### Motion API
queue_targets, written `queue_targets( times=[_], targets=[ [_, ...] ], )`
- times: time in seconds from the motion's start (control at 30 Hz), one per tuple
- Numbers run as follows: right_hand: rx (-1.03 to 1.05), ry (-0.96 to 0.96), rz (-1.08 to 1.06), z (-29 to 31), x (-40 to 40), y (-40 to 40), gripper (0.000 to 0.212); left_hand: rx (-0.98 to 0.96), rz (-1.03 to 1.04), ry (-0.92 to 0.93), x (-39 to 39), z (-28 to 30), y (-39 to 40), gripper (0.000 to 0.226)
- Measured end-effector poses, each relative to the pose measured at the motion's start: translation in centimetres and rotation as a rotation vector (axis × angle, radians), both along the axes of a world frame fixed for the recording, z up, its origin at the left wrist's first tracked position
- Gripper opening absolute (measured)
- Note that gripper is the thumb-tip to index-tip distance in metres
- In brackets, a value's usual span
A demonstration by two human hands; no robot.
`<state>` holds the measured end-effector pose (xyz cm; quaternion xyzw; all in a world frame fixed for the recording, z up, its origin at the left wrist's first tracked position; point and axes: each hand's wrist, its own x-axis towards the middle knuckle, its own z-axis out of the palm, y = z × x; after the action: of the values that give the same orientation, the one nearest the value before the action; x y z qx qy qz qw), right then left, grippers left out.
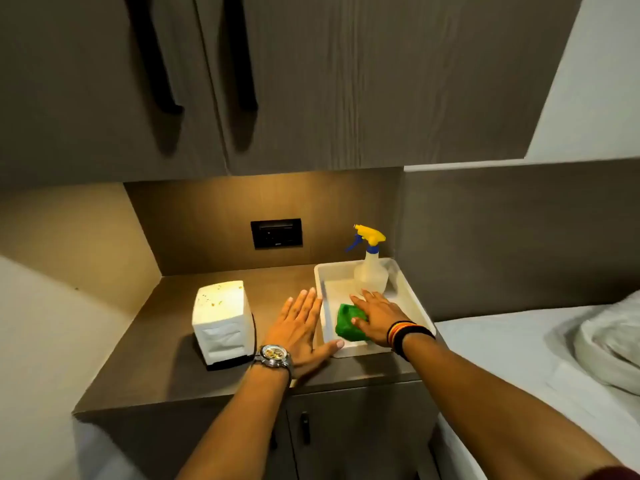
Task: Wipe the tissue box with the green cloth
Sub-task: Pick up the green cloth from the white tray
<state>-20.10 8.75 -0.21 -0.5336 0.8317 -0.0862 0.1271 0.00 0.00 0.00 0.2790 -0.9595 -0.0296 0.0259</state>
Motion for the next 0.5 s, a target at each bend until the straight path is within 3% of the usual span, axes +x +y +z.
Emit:
queue_targets(
  times=[0.2,0.3,0.5],
  targets=[
    [0.218,-0.055,0.076,-3.8,-2.6,-3.4,0.077,0.076,-0.066,-0.083,-4.1,-4.6,-1.4,0.11],
    [0.277,-0.041,0.117,-4.6,-3.2,-4.2,0.085,0.106,-0.059,-0.025,-4.5,-5.8,-1.6,0.108],
    [0.247,-0.025,0.14,-3.8,-3.4,-4.2,0.075,0.138,-0.073,-0.035,-4.5,-5.7,-1.6,0.111]
  ],
)
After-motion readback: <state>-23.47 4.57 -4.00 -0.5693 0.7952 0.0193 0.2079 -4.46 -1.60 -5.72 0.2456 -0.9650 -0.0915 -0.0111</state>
